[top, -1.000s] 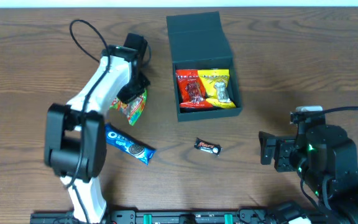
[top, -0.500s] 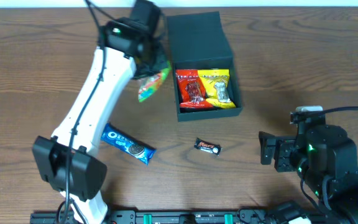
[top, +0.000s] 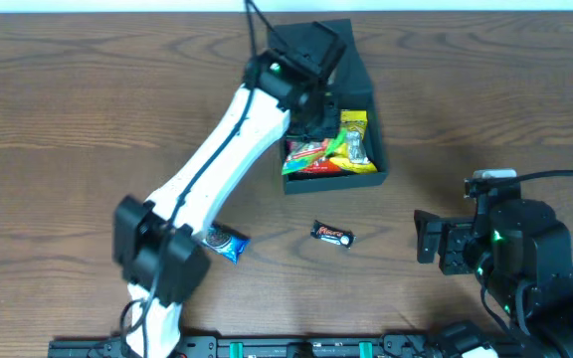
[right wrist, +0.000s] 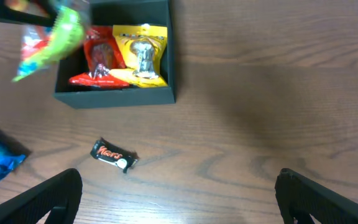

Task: Pack container
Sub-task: 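Carry the Haribo bag right and lower it into the black box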

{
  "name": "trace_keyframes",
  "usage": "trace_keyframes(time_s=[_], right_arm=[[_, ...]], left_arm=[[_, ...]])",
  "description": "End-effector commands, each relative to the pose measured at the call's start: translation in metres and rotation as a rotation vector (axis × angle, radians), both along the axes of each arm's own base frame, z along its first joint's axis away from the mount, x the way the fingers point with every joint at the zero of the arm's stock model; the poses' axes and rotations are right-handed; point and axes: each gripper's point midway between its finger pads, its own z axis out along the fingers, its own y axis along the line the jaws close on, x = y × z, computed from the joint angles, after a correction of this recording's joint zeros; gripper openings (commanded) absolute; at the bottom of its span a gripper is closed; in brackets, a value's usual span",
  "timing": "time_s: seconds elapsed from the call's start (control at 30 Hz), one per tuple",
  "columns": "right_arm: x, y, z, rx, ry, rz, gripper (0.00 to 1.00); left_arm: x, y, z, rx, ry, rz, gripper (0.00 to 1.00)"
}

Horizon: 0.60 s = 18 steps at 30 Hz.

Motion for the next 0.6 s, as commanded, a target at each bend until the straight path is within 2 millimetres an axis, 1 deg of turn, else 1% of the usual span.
trace_keyframes(time_s=[0.0, 0.17, 0.23, 0.3, 0.37, 0.47, 0.57], right_arm=[[0.0, -0.001, 0.001, 0.001, -0.004, -0.011, 0.99], [0.0, -0.001, 0.001, 0.001, -0.004, -0.011, 0.99], [0.0, -0.001, 0.001, 0.001, -0.004, -0.011, 0.99], [0.0, -0.001, 0.001, 0.001, -0.004, -0.011, 0.99], [0.0, -0.001, 0.001, 0.001, -0.004, -0.011, 0.99], [0.0, -0.001, 0.001, 0.001, -0.004, -0.011, 0.99], [0.0, -0.001, 0.001, 0.001, -0.004, -0.011, 0.99]], left_arm=[[0.003, -0.026, -0.002, -0.039, 0.01, -0.083, 0.05], [0.0, -0.059, -0.013, -0.022, 0.008, -0.163, 0.05], [-0.005, -0.072, -0.018, -0.016, 0.003, -0.209, 0.05], [-0.01, -0.081, -0.023, -0.007, 0.0, -0.242, 0.05], [-0.014, -0.083, -0.031, 0.02, 0.0, -0.259, 0.05], [-0.015, -0.077, -0.041, 0.081, 0.0, -0.255, 0.05], [-0.009, -0.074, -0.043, 0.099, -0.018, -0.241, 0.06]])
